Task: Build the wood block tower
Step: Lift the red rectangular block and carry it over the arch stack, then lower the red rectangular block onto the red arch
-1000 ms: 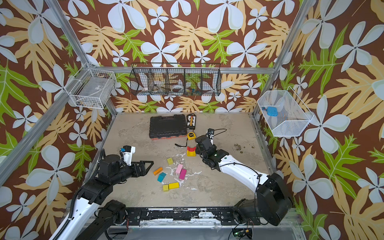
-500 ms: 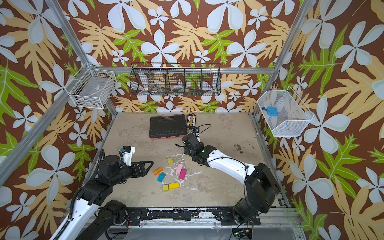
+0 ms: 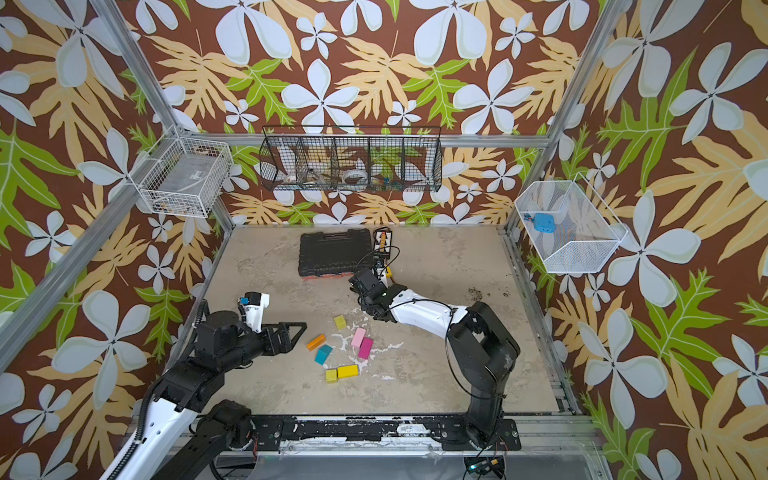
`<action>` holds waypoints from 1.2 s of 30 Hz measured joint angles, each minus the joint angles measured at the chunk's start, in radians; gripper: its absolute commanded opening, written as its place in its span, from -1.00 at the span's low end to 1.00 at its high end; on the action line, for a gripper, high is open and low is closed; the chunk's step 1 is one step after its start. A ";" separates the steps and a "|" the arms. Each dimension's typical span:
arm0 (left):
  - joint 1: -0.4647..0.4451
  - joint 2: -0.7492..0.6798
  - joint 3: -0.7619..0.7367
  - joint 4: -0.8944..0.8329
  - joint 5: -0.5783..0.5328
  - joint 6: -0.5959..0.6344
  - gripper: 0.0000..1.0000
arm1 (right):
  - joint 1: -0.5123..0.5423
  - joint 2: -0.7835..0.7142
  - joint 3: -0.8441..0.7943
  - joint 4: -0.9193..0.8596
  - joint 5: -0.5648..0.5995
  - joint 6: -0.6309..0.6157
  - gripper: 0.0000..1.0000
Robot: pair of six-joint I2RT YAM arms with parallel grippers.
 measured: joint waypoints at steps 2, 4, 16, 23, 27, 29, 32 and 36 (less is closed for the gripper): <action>0.000 -0.001 0.000 0.000 0.000 0.000 1.00 | -0.004 0.023 0.009 -0.005 0.001 -0.010 0.03; 0.000 -0.001 0.000 0.000 0.000 0.000 1.00 | -0.013 0.044 0.018 -0.004 0.000 -0.010 0.02; -0.001 0.000 -0.001 0.000 0.000 0.000 1.00 | -0.066 0.092 0.021 0.014 -0.008 -0.020 0.02; -0.002 0.001 -0.001 0.000 0.000 0.000 1.00 | -0.071 0.120 0.055 0.019 -0.009 -0.021 0.02; -0.002 0.001 -0.002 0.000 0.000 0.000 1.00 | -0.072 0.131 0.069 0.021 -0.010 -0.022 0.03; -0.002 0.002 -0.004 0.001 0.000 0.000 1.00 | -0.072 0.135 0.073 0.021 -0.010 -0.022 0.03; -0.002 0.002 -0.005 0.000 0.000 0.000 1.00 | -0.072 0.140 0.078 0.021 -0.010 -0.022 0.03; -0.002 0.002 -0.005 0.000 0.000 0.000 1.00 | -0.072 0.141 0.077 0.021 -0.010 -0.022 0.07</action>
